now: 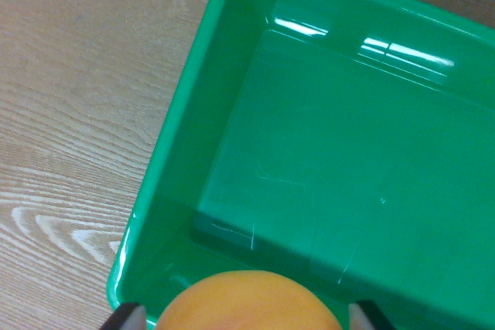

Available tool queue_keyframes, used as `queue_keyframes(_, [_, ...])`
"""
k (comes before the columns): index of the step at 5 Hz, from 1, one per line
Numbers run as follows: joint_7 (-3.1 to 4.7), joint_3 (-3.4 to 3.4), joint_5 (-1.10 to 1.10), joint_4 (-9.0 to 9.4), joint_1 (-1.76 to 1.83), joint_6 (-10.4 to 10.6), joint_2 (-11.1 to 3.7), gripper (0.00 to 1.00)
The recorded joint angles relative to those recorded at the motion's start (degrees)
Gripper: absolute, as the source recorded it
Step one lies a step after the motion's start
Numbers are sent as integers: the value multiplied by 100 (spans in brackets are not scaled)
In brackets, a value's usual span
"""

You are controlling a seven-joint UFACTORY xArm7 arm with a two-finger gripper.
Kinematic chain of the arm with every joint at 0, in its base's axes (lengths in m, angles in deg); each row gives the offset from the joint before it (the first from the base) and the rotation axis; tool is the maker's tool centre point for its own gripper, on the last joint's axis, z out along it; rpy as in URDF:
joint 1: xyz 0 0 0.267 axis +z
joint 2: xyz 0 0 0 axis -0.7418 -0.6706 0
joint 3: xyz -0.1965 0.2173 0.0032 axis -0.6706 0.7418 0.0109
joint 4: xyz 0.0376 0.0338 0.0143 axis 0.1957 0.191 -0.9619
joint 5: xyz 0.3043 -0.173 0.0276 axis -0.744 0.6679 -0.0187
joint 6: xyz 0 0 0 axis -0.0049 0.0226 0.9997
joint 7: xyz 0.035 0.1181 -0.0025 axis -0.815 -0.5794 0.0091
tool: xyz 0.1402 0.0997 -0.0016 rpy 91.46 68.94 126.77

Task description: Pick fruit

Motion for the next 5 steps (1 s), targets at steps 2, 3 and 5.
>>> queue_keyframes(2, [-1, -1, -2, -46, -1, -71, 25, 100])
queue_keyframes(3, [-1, -1, -2, -46, -1, -71, 25, 100])
queue_keyframes(5, [-1, -1, -3, -71, -2, -110, 39, 100])
